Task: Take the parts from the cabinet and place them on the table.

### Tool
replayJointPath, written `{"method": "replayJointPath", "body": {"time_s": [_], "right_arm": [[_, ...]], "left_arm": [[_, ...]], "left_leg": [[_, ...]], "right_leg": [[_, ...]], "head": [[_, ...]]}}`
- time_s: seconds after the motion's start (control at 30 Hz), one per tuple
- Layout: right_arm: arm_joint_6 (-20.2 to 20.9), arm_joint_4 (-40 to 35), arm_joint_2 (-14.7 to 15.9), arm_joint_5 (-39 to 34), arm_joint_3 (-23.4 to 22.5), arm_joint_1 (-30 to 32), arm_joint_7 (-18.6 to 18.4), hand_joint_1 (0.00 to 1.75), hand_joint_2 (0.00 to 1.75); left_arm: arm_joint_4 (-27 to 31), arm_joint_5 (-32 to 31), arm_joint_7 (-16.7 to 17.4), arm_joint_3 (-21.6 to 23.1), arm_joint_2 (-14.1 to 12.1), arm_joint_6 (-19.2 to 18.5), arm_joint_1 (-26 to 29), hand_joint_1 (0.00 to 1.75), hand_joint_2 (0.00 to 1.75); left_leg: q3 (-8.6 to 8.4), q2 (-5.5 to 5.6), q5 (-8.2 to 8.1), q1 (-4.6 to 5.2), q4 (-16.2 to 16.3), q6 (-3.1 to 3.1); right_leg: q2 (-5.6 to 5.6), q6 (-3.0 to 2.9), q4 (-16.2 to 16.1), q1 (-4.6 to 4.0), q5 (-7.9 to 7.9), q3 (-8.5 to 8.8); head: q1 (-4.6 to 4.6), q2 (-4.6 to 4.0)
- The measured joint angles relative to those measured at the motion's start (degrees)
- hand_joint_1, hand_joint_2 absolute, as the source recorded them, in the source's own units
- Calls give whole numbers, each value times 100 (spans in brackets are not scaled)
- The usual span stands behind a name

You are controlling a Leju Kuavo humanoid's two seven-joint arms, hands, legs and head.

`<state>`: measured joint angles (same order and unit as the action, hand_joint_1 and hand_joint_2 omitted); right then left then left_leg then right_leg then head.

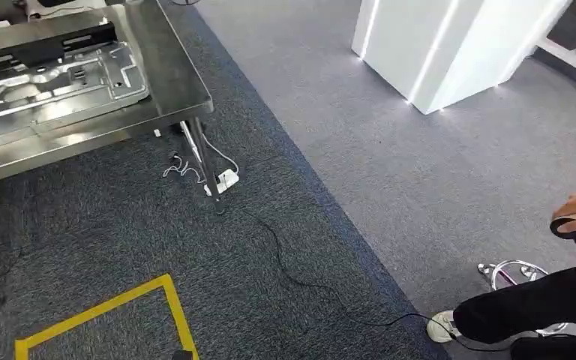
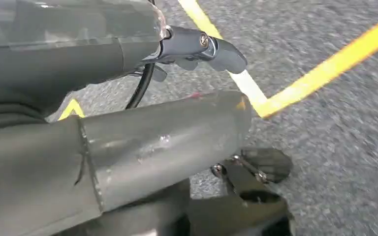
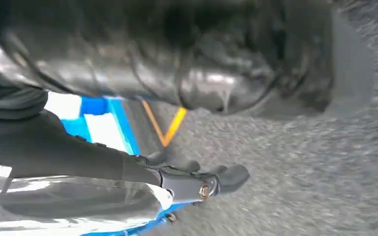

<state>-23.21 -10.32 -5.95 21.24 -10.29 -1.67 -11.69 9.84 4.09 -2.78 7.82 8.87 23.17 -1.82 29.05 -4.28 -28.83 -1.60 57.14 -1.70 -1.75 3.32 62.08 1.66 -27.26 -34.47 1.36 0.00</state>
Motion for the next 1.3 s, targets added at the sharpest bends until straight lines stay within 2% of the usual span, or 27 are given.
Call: {"method": "replayJointPath", "body": {"time_s": [0.03, 0.07, 0.17, 0.2, 0.27, 0.3, 0.37, 0.4, 0.43, 0.5, 0.53, 0.57, 0.67, 0.7, 0.73, 0.77, 0.83, 0.87, 0.9, 0.93, 1.0, 1.03, 1.07, 1.2, 1.23, 1.27, 1.3], "right_arm": [[0, 0, 2, 0, 0, -13, 2, 0, 0], [0, 0, 5, 0, 0, -36, 4, 0, 0], [-2, 0, 7, 0, -11, -30, 13, 0, 0], [-4, 0, 11, 0, -20, -30, 13, 0, 0], [-2, 0, 7, 0, -26, -36, 13, 0, 0], [-2, 0, 7, 0, -35, -41, 13, 0, 0], [-2, 0, 9, 0, -50, -36, 17, 0, 0], [-2, 0, 9, 0, -52, -30, 17, 0, 0], [-2, 0, 9, 0, -55, -24, 15, 0, 0], [-2, 0, 9, 0, -57, -27, 17, 0, 0], [-2, 0, 4, -2, -57, -30, 17, 0, 0], [0, 0, -17, -7, -57, -29, 17, 0, 0], [-4, 2, -15, -9, -61, 4, 15, 0, 0], [-7, 4, -13, -9, -63, 26, 7, 0, 0], [-7, 7, -15, -9, -63, 34, 0, 0, 0], [-7, 9, -20, -9, -63, 24, -4, 0, 0], [-7, 9, -20, -9, -66, -5, -4, 0, 0], [-7, 9, -17, -7, -70, -7, -4, 0, 0], [-7, 9, -17, -7, -77, -5, -4, 0, 0], [-7, 9, -15, -7, -90, -4, -4, 0, 0], [-7, 11, -13, -7, -105, 5, -4, 0, 0], [-7, 11, -13, -6, -105, 0, -4, 0, 0], [-7, 7, -13, -7, -105, -25, 2, 0, 0], [-15, 4, -11, 0, -131, -9, 24, 0, 0], [-17, 4, -13, 0, -142, -7, 24, 0, 0], [-17, 4, -17, 2, -142, -14, 24, 0, 0], [-18, 7, -17, 11, -142, -19, 24, 0, 0]], "left_arm": [[0, -9, -7, 13, 0, -7, -6, 0, 0], [0, -9, -13, 22, 0, -7, -3, 0, 0], [0, -13, -37, 39, -2, -7, -44, 0, 0], [0, -13, -39, 52, 0, -7, -55, 0, 0], [0, -15, -53, 59, -4, -4, -56, 0, 0], [0, -15, -53, 61, -4, -7, -45, 0, 0], [0, -15, -50, 61, -11, -4, -16, 0, 0], [0, -13, -50, 61, -13, -4, 0, 0, 0], [0, -13, -50, 61, -15, -4, 7, 0, 0], [0, -15, -50, 61, -20, -4, -2, 0, 0], [0, -20, -50, 63, -22, -4, -3, 0, 0], [0, -31, -40, 63, -37, -4, -7, 0, 0], [0, -77, -2, 72, -33, 4, -48, 0, 0], [0, -90, 13, 74, -33, 4, -42, 0, 0], [0, -111, 26, 77, -33, 2, -44, 0, 0], [0, -116, 33, 83, -33, -9, -42, 0, 0], [0, -127, 48, 107, -33, -24, -11, 0, 0], [0, -131, 50, 112, -39, -28, 5, 0, 0], [-2, -131, 50, 112, -44, -35, 12, 0, 0], [0, -133, 50, 114, -44, -44, 11, 0, 0], [0, -155, 48, 125, -44, -48, -1, 0, 0], [0, -166, 46, 131, -44, -48, -4, 0, 0], [0, -168, 41, 136, -44, -46, 1, 0, 0], [0, -170, 33, 160, -46, -31, -34, 0, 0], [0, -170, 44, 164, -46, -20, -43, 0, 0], [0, -173, 48, 164, -46, -11, -41, 0, 0], [0, -173, 59, 164, -46, -2, -32, 0, 0]], "left_leg": [[-50, -53, -19, 11, 0, 31], [-64, -106, -56, 42, -1, 88], [-170, -264, -69, 22, -54, 201], [-204, -285, -83, 21, -61, 247], [-43, 202, -401, -5, 338, 258], [169, 320, -667, -4, 791, 253], [604, 380, -1014, 6, 1675, 253], [698, 381, -968, 7, 1822, 242], [640, 388, -767, 8, 1636, 225], [253, 479, -219, 9, 726, 184], [31, 675, -26, 9, 234, 149], [19, 798, -99, 39, 141, 145], [39, 657, -54, 104, 127, 59], [17, 601, -4, 62, 65, 0], [-4, 510, 42, 48, 29, -49], [4, 469, 60, 52, 15, -84], [36, 323, 59, 59, 15, -89], [54, 243, 54, 62, 16, -88], [55, 163, 48, 62, 16, -86], [54, 96, 43, 62, 16, -80], [47, -32, 34, 62, 16, -64], [29, -90, 29, 63, 19, -46], [-2, -143, 10, 101, 24, -2], [-155, -407, -35, 60, -32, 180], [-149, -331, -74, 37, 24, 226], [-92, 2, -222, 44, 177, 240], [72, 222, -481, 33, 542, 231]], "right_leg": [[-290, -42, -427, -22, 59, 227], [-350, -88, -430, -53, 64, 219], [-137, -206, -405, -108, 40, 186], [-64, -275, -479, -93, 91, 217], [41, -361, -543, -44, 154, 249], [107, -378, -543, -51, 156, 232], [256, -398, -523, -85, 152, 211], [353, -399, -507, -99, 152, 208], [444, -399, -490, -105, 150, 210], [611, -382, -448, -107, 140, 212], [678, -363, -407, -98, 128, 197], [725, -315, -349, -126, 101, 170], [839, -183, -395, -86, 141, 129], [884, -144, -396, -85, 155, 100], [645, -153, -285, -79, 94, 81], [385, -136, -48, -83, -110, -44], [242, -73, 829, -78, -586, -458], [231, -51, 1225, -72, -737, -639], [221, -35, 1426, -66, -759, -724], [205, -28, 1323, -55, -654, -656], [118, -49, 419, -42, -259, -130], [-94, -80, -164, -54, -108, 235], [-381, -132, -443, -100, -102, 382], [-119, -302, -457, -149, -94, 350], [-27, -356, -560, -59, 43, 422], [14, -379, -593, -75, 58, 431], [70, -432, -593, -81, 83, 424]], "head": [[2, 0], [-9, 0], [-11, 0], [-11, 0], [-28, 0], [-31, 0], [-31, 0], [-31, 0], [-31, 0], [-31, 0], [-31, 0], [-22, 0], [-22, 0], [-22, 0], [-20, 0], [-9, 0], [-15, 0], [-15, 0], [-15, 0], [-13, 0], [-13, 0], [-15, 0], [-17, 0], [-33, 0], [-35, 0], [-59, 0], [-65, 0]]}}
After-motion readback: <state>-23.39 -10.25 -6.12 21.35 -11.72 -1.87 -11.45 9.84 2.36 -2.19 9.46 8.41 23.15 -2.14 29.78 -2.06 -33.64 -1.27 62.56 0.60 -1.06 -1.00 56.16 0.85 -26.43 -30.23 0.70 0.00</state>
